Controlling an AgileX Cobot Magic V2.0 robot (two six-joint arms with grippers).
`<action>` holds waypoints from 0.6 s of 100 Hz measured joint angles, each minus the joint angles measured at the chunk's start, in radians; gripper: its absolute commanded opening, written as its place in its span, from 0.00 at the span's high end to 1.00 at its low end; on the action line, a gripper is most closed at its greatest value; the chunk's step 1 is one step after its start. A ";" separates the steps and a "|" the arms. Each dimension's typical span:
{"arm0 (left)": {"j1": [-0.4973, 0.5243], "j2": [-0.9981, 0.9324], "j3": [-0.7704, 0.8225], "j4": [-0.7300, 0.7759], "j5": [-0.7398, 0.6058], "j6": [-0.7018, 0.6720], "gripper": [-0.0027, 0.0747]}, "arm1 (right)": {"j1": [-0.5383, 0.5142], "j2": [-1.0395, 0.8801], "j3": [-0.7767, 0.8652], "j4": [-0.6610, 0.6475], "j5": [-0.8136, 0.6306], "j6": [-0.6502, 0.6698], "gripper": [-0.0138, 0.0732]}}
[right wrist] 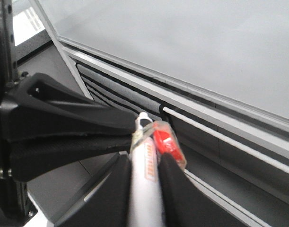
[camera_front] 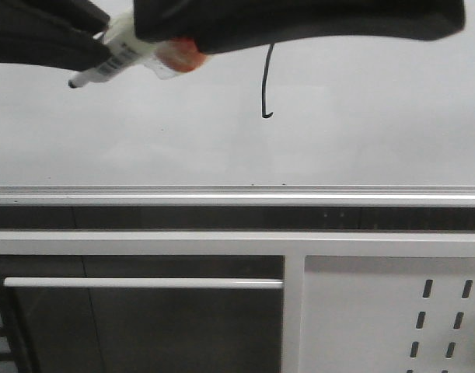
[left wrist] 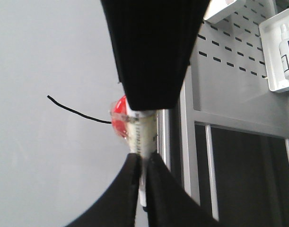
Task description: Write number 1 on whiteboard
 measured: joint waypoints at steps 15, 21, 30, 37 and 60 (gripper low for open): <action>0.000 0.000 0.000 0.000 0.000 0.000 0.99 | 0.000 0.000 0.000 0.000 0.000 0.000 0.91; 0.000 0.000 0.000 0.000 0.000 0.000 0.99 | 0.000 0.000 0.000 0.000 0.000 0.000 0.91; 0.000 0.000 0.000 0.000 0.000 0.000 0.96 | 0.000 0.000 0.000 0.000 0.000 0.000 0.91; 0.000 0.000 0.000 0.000 0.000 0.000 0.86 | 0.000 0.000 0.000 0.000 0.000 0.000 0.91; 0.000 0.000 0.000 0.003 0.000 0.000 0.57 | 0.000 0.000 0.000 0.000 0.032 0.000 0.91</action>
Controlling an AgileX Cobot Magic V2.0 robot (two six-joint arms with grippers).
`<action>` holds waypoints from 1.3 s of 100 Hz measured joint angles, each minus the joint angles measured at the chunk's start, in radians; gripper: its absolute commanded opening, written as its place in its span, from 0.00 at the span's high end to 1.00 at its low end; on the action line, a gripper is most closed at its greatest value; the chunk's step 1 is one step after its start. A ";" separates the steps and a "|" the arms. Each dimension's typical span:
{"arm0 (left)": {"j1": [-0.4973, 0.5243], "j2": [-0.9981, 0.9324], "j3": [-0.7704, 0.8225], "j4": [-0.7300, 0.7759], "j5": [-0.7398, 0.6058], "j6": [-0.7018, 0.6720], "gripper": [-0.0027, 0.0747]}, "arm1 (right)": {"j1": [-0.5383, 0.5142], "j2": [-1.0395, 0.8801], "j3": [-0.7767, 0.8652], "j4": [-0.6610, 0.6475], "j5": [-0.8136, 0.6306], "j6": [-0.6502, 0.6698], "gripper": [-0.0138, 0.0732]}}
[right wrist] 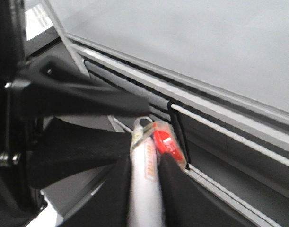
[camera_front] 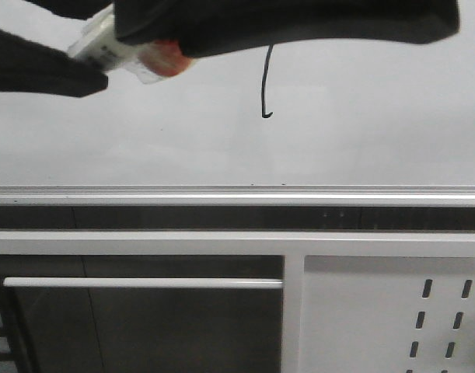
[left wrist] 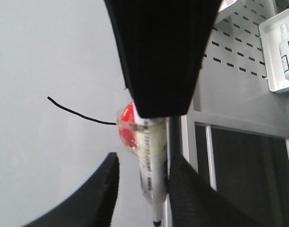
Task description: Write number 1 on whiteboard
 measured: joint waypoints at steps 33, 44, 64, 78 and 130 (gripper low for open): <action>0.000 0.000 0.000 -0.004 0.000 0.000 0.91 | 0.000 0.000 -0.002 -0.007 0.010 0.000 0.91; 0.000 0.001 0.002 -0.009 0.002 -0.014 0.99 | 0.000 0.000 -0.002 -0.011 0.008 0.000 0.91; 0.000 0.001 0.002 -0.010 0.004 -0.023 0.99 | 0.000 0.000 -0.002 -0.011 0.008 0.000 0.91; 0.000 0.001 0.002 -0.010 0.006 -0.025 0.99 | 0.000 0.000 -0.002 -0.011 0.008 0.000 0.87; 0.000 0.001 -0.010 0.039 0.097 -0.279 0.99 | 0.000 -0.007 -0.002 -0.019 -0.142 0.000 0.26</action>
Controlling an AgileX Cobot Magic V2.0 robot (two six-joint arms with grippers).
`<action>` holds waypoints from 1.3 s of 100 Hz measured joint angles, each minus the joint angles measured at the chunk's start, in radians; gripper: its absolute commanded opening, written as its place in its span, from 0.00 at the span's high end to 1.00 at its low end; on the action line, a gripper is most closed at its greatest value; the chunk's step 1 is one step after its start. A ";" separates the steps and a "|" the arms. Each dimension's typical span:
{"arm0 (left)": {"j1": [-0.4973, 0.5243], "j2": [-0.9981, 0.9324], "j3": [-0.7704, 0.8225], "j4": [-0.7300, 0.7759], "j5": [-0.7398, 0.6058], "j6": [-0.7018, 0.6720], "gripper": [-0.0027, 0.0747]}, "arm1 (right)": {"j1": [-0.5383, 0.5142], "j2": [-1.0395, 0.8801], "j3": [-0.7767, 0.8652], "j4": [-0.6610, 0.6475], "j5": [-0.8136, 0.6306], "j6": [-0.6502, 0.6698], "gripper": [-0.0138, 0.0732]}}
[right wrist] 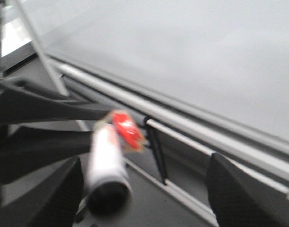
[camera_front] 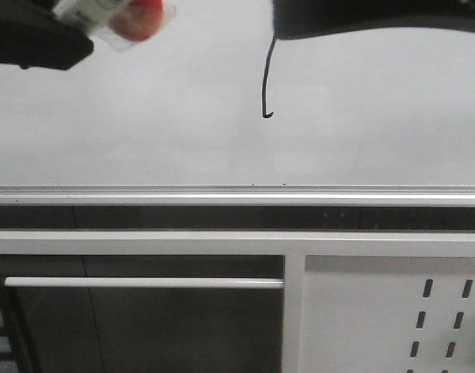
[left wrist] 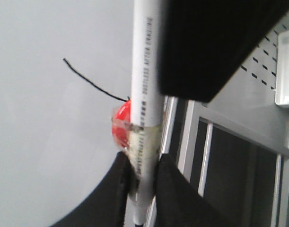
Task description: Write number 1 on whiteboard
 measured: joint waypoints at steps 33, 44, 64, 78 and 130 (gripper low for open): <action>0.000 -0.006 -0.037 0.138 0.184 -0.710 0.99 | 0.000 -0.109 0.000 0.082 -0.220 -0.141 0.26; 0.000 -0.006 -0.037 0.148 0.215 -0.816 0.99 | 0.000 -0.158 0.000 0.137 -0.283 -0.232 0.35; 0.000 -0.006 0.012 0.218 0.219 -1.071 0.99 | 0.000 -0.264 0.036 0.157 -0.339 -0.308 0.84; 0.000 0.001 0.086 0.274 0.247 -1.225 0.99 | 0.000 -0.340 0.067 0.157 -0.352 -0.336 0.93; 0.000 0.208 0.125 0.427 0.367 -1.548 0.99 | 0.000 -0.468 0.157 0.157 -0.391 -0.422 0.93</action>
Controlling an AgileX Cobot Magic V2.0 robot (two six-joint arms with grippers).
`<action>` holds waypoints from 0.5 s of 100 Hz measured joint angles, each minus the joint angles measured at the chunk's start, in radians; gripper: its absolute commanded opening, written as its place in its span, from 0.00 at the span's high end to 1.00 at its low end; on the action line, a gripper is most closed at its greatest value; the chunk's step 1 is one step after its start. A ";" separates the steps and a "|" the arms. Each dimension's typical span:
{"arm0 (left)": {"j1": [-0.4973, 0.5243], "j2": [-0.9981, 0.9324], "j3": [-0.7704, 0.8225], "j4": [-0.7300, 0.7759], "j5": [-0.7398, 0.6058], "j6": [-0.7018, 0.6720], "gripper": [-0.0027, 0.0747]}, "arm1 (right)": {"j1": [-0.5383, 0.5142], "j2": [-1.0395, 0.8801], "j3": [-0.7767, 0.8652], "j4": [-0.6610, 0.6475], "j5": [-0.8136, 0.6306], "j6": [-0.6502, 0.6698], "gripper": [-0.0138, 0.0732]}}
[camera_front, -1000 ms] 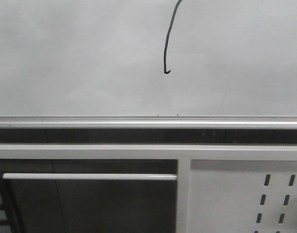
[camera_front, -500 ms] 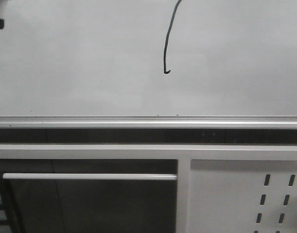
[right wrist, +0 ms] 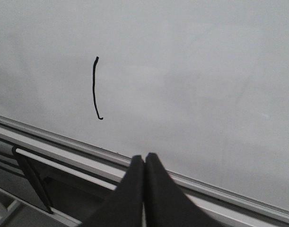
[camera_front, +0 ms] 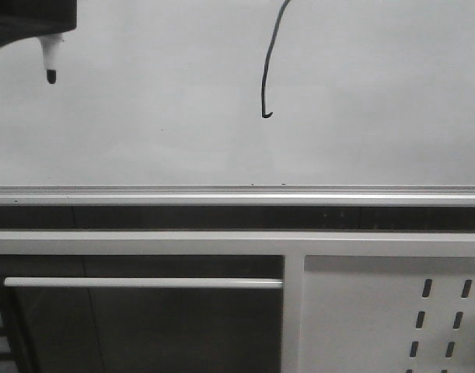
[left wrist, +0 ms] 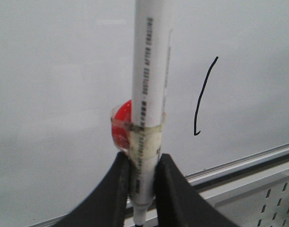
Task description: Write number 1 on whiteboard
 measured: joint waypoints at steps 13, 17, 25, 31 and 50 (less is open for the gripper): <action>0.000 0.065 0.000 0.002 0.007 -0.065 0.99 | 0.000 0.000 0.007 0.000 0.000 -0.006 0.93; 0.007 0.087 0.000 0.002 0.007 -0.097 0.99 | 0.000 -0.001 0.007 0.000 -0.002 -0.006 0.93; 0.019 0.131 0.000 0.006 0.005 -0.169 0.99 | 0.000 -0.001 0.007 0.000 -0.002 -0.006 0.93; 0.033 0.168 0.000 0.008 0.005 -0.203 0.99 | 0.000 -0.001 0.007 0.000 -0.002 -0.008 0.93; 0.088 0.251 0.000 0.010 0.003 -0.287 0.99 | 0.000 -0.001 0.007 0.000 -0.004 -0.013 0.93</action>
